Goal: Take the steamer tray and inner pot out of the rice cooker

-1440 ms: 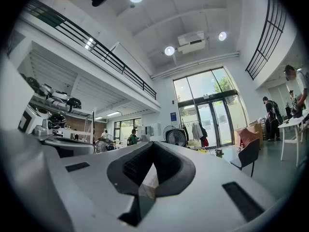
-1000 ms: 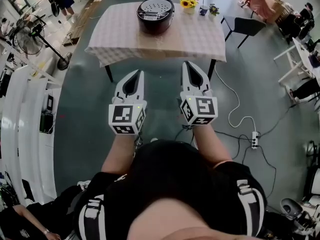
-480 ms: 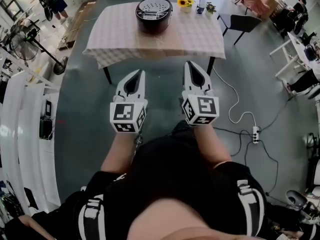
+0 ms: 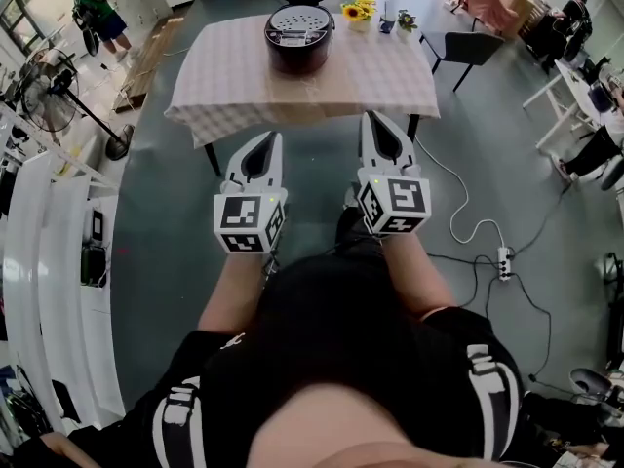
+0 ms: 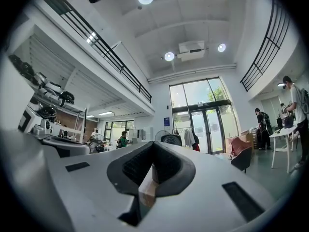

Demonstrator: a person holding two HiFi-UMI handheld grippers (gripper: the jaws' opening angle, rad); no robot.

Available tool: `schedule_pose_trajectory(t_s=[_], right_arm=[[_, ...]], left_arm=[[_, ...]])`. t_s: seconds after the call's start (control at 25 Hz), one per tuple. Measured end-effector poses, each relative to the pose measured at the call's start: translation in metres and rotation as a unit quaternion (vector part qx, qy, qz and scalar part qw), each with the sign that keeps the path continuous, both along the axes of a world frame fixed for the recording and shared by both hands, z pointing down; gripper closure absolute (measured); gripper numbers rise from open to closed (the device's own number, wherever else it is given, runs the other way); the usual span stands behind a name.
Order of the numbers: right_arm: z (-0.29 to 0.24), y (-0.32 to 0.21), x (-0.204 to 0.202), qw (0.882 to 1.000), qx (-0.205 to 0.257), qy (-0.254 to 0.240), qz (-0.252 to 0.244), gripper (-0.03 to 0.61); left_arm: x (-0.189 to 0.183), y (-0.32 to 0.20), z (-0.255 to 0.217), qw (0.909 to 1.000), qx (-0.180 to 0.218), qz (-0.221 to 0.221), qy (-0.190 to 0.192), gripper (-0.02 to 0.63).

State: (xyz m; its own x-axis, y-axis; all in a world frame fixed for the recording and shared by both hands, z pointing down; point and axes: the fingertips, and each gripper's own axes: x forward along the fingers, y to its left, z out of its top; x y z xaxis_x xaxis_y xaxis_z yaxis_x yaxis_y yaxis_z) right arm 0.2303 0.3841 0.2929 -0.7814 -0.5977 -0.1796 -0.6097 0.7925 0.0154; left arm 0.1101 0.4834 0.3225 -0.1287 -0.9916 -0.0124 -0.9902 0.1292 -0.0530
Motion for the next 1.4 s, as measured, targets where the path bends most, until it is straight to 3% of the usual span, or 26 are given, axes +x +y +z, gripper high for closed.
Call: schedule_pose_trajectory(t_s=[0.36, 0.68, 0.96, 1.4], right_arm=[[-0.003, -0.029, -0.030, 1.000, 0.016, -0.008, 0.003, 0.581], [0.004, -0.088, -0.074, 1.000, 0.005, -0.006, -0.012, 0.581], [0.021, -0.193, -0.122, 1.000, -0.014, 0.003, -0.024, 0.581], [0.029, -0.401, -0.203, 0.996, -0.056, 0.038, -0.052, 0.581]], left_arm=[[-0.034, -0.015, -0.001, 0.9998, 0.006, -0.010, -0.014, 0.611], [-0.078, -0.063, 0.010, 0.9995, -0.009, -0.030, 0.002, 0.611], [-0.128, -0.158, 0.022, 0.9987, -0.015, -0.048, 0.004, 0.611], [-0.202, -0.364, 0.006, 0.9970, -0.029, -0.071, 0.016, 0.611]])
